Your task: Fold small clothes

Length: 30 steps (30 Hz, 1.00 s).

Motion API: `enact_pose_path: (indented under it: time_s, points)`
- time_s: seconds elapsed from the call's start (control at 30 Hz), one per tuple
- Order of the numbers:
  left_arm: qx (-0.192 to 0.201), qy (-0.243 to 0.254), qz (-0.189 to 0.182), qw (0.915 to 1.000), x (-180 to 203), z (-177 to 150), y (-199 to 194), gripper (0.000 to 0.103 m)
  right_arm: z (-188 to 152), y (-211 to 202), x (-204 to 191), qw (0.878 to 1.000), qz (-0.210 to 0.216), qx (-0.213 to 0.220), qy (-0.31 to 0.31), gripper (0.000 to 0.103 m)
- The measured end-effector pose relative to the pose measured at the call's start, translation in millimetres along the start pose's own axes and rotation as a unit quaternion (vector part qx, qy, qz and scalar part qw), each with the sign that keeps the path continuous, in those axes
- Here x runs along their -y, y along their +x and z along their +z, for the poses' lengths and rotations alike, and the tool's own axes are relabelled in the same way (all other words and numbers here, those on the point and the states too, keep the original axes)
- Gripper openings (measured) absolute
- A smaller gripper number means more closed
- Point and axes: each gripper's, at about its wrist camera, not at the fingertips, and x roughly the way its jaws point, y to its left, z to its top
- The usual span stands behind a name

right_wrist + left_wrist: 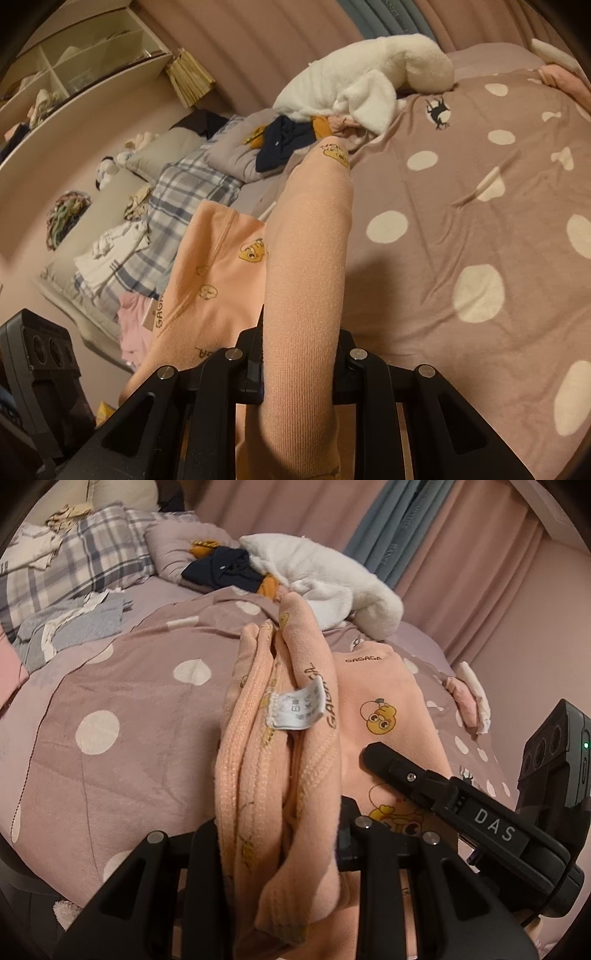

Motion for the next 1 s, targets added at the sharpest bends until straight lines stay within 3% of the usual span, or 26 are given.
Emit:
enact_pose_path:
  time_s: [0.57, 1.0]
  points:
    - [0.001, 0.040, -0.009, 0.9992, 59, -1, -7, 0.028, 16, -48, 23, 1.000, -0.018, 0.025, -0.001, 0.024]
    - [-0.029, 0.056, 0.005, 0.9980, 91, -12, 24, 0.028, 20, -55, 56, 0.999, -0.043, 0.008, -0.002, 0.024]
